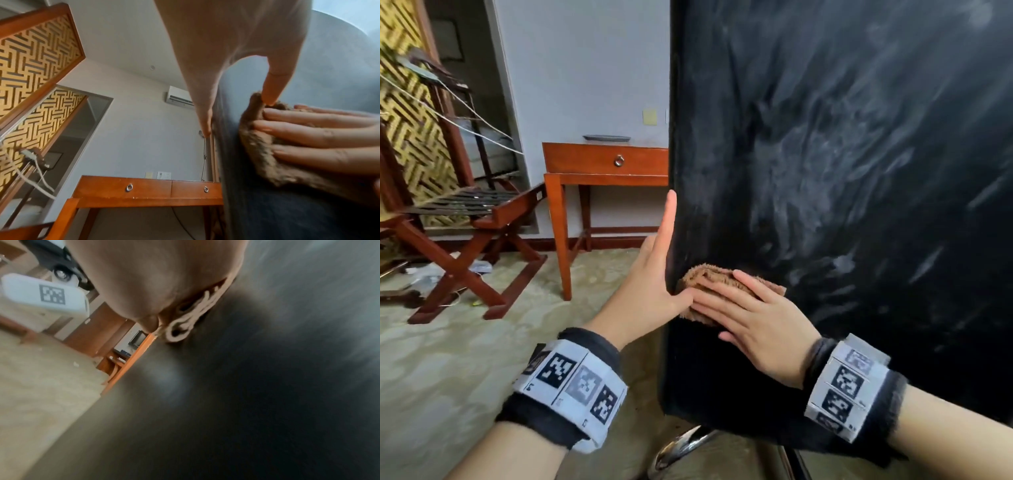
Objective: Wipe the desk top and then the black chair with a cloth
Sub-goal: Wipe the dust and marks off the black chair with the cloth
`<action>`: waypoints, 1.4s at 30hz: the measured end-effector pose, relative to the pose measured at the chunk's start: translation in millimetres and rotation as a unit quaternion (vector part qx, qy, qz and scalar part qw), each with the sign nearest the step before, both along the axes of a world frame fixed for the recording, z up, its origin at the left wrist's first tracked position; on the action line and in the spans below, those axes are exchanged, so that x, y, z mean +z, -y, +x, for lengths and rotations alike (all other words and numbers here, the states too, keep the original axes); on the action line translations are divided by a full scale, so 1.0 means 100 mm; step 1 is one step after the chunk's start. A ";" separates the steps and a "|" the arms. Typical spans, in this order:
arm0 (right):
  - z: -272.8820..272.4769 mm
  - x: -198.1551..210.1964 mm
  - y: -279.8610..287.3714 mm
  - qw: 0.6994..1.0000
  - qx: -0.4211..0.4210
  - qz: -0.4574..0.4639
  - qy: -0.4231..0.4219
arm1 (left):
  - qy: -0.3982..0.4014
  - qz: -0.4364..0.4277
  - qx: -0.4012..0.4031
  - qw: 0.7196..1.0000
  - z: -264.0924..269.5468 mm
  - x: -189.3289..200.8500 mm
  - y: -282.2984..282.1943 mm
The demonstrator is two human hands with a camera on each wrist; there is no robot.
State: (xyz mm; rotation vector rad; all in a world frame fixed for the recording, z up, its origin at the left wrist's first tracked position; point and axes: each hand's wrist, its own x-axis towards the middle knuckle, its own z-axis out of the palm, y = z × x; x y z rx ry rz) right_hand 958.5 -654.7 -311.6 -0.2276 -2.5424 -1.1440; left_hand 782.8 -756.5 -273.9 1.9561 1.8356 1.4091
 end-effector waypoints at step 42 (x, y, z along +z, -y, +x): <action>1.08 -0.18 -0.31 0.996 -0.069 -0.002 -0.054 | -0.448 0.108 0.220 0.860 0.81 0.70 -0.44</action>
